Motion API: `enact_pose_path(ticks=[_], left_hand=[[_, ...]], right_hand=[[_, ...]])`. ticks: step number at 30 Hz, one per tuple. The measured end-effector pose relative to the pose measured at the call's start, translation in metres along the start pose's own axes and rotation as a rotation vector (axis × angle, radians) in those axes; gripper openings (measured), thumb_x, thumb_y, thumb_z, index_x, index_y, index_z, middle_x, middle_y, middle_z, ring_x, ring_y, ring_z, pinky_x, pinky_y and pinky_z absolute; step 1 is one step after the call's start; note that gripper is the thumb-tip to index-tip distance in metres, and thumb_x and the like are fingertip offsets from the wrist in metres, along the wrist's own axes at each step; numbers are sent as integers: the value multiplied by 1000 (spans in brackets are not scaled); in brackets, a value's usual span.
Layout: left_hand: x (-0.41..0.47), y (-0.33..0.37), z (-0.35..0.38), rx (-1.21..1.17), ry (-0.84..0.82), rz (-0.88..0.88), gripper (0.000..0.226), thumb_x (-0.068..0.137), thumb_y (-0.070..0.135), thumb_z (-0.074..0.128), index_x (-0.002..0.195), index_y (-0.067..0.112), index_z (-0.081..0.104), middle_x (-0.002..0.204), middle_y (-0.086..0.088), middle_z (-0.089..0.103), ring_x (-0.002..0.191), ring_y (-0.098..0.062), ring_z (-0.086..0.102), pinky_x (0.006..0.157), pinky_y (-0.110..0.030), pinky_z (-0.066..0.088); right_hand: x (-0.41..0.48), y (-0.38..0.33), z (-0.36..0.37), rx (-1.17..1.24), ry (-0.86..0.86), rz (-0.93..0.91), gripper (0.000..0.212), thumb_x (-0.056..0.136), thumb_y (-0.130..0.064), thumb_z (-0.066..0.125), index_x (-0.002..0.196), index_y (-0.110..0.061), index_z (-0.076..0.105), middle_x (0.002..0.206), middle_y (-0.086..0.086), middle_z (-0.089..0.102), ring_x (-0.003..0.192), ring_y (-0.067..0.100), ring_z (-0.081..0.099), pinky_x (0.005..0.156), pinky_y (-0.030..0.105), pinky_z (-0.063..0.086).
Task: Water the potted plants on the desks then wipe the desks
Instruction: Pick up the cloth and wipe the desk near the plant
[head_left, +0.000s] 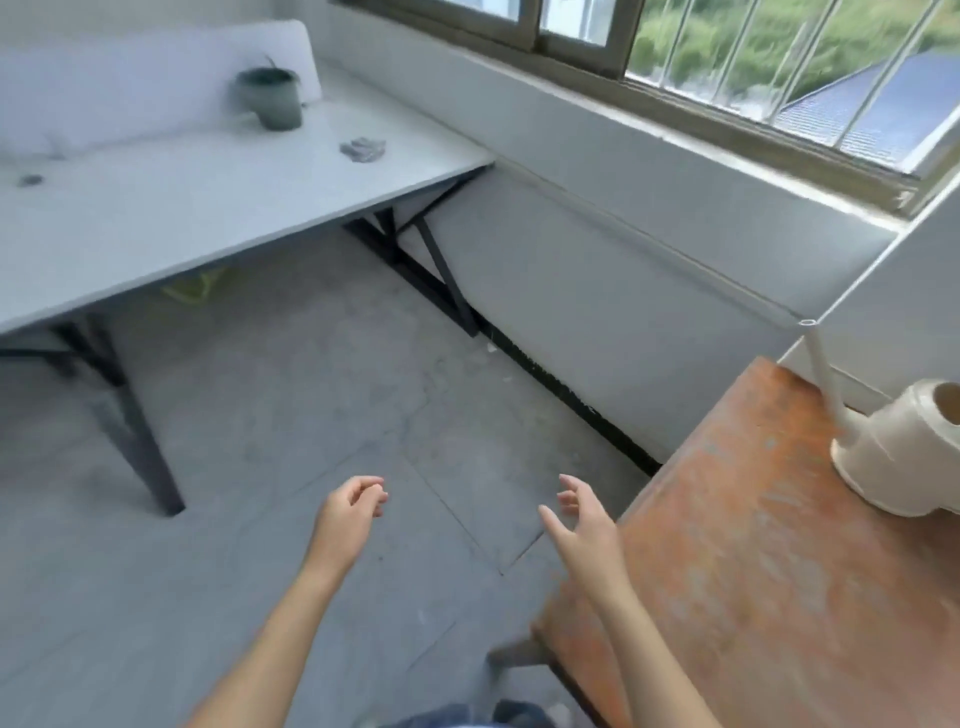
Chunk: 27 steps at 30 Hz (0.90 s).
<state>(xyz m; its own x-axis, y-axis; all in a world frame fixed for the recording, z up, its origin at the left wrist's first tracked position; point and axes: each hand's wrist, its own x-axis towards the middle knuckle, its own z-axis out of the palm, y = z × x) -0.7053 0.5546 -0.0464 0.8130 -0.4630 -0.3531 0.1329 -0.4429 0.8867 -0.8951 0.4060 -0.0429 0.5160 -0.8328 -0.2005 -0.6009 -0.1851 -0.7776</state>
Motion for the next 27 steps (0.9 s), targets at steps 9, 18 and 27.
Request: enact_pose_path(ticks=[9,18,27], left_hand=[[-45,-130,-162,1,211,-288,28,93,9,46,67,15,54,72,-6,57,74,-23,51,72,-29,37],[-8,-136,-189,-87,324,-357,23,93,12,46,72,10,55,82,-13,59,80,-27,54,74,-31,35],[114,-57,-132,72,128,-266,24,92,18,44,70,15,54,83,-7,58,77,-22,52,64,-28,36]], right_hand=[[-49,-55,178,-343,-566,-163,52,88,-34,54,135,-17,38,129,6,53,113,18,53,93,30,43],[-19,-87,198,-444,-574,-259,45,90,-33,51,131,-17,42,131,3,51,118,15,50,94,27,42],[119,-110,182,-356,-491,-198,43,89,-28,53,128,-12,46,128,7,53,116,18,51,92,27,41]])
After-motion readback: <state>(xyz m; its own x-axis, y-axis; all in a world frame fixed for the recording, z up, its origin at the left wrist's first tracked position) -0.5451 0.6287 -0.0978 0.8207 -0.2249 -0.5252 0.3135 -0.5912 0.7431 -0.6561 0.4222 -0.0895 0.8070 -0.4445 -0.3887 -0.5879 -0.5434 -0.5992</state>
